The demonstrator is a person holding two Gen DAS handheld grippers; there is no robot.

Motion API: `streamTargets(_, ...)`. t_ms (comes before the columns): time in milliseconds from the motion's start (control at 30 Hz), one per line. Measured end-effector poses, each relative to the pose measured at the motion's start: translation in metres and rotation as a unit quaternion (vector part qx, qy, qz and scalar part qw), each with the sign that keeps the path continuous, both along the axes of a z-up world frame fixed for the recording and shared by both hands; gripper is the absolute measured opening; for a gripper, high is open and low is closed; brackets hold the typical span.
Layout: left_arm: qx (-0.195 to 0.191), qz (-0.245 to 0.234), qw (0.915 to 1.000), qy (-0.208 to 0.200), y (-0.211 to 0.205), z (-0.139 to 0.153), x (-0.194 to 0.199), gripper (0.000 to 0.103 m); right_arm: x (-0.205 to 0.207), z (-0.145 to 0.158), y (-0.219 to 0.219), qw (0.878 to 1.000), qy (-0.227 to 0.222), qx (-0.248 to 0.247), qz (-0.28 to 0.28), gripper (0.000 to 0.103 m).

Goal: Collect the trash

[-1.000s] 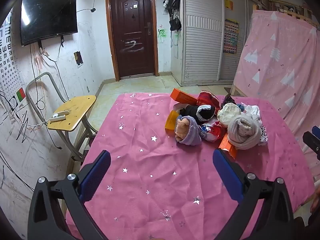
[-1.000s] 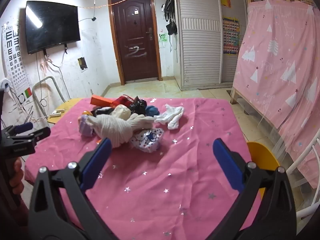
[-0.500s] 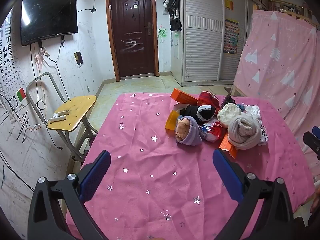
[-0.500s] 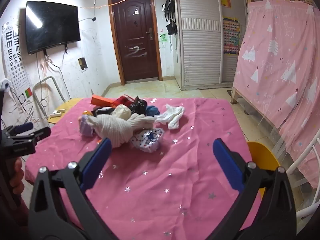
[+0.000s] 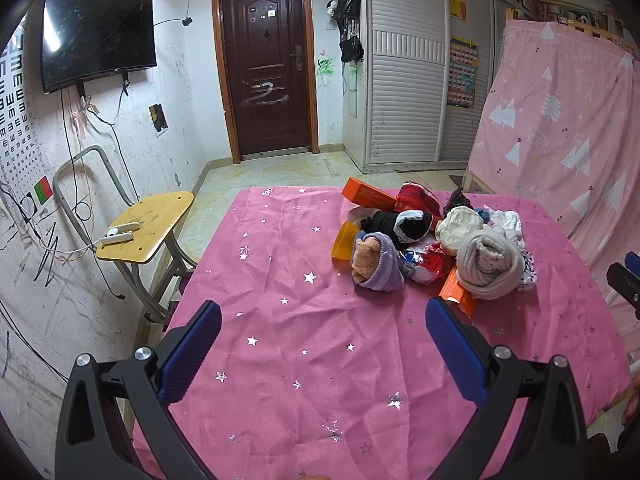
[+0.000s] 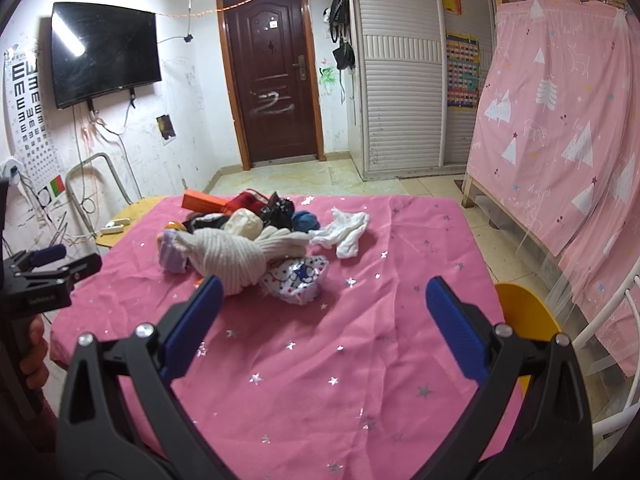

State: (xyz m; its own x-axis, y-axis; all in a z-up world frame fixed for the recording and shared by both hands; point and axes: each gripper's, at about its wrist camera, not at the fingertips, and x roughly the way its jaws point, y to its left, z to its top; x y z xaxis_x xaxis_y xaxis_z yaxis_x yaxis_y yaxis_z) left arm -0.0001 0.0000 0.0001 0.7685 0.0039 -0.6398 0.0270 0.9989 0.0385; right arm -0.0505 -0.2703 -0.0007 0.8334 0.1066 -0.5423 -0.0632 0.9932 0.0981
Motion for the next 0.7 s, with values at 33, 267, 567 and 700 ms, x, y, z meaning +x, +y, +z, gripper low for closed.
streamTargets(33, 0.000, 0.000, 1.0000, 0.000, 0.0001, 0.0001, -0.0001, 0.094, 0.0001, -0.0001, 0.0000, 1.000, 0.000, -0.001, -0.001, 0.097)
streamTargets(267, 0.001, 0.000, 1.0000, 0.000, 0.0002, 0.0000, 0.0000, 0.094, -0.0001, 0.0002, -0.0003, 1.000, 0.000, 0.000, 0.000, 0.097)
streamTargets(567, 0.002, -0.001, 1.0000, 0.000, 0.0029, 0.0037, 0.0017, 0.094, -0.0002, 0.0003, -0.0008, 1.000, 0.000, 0.000, 0.000, 0.097)
streamTargets(700, 0.001, -0.001, 1.0000, 0.000, 0.0028, 0.0037, 0.0015, 0.094, -0.0003, 0.0006, -0.0010, 1.000, 0.000, 0.001, 0.000, 0.097)
